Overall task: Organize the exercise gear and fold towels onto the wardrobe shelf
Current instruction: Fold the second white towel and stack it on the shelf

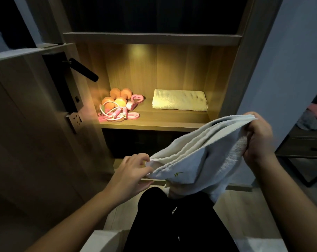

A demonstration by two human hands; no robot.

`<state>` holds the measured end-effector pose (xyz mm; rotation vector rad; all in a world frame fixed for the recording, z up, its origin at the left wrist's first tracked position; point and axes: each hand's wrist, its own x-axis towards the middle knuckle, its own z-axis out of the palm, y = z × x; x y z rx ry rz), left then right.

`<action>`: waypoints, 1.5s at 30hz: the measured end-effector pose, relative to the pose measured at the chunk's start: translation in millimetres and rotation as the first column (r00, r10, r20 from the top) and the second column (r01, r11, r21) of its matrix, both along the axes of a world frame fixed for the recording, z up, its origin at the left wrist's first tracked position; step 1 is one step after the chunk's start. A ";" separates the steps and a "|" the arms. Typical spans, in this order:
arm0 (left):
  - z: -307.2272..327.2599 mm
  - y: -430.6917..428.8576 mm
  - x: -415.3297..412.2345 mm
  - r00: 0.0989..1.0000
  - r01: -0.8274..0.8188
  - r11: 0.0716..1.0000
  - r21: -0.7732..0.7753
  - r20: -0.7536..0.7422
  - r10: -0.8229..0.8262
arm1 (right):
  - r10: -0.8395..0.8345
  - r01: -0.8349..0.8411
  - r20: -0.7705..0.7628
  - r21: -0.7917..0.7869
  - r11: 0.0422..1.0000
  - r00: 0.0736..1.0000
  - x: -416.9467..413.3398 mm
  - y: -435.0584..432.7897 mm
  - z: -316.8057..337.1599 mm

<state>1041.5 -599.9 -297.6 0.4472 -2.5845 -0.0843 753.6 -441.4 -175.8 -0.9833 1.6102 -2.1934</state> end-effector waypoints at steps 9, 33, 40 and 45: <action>0.6 -16.3 -13.3 0.981 -0.167 0.955 0.245 0.142 0.135 | -0.018 0.026 -0.076 0.098 0.995 0.997 -8.0 7.2 -2.6; 392.2 -150.6 -68.1 0.966 -0.257 0.962 -0.092 -0.033 0.255 | -0.291 0.340 -0.444 0.034 0.940 0.847 -133.3 -147.4 202.8; 360.9 -152.7 -92.8 0.929 -0.331 0.929 -0.164 0.114 0.352 | -0.131 0.373 -0.599 0.300 0.878 0.790 -147.9 -151.7 194.6; 345.8 -155.7 -105.6 0.926 -0.378 0.906 -0.188 -0.074 0.371 | -0.265 0.367 -0.497 0.119 0.923 0.827 -154.2 -148.9 175.9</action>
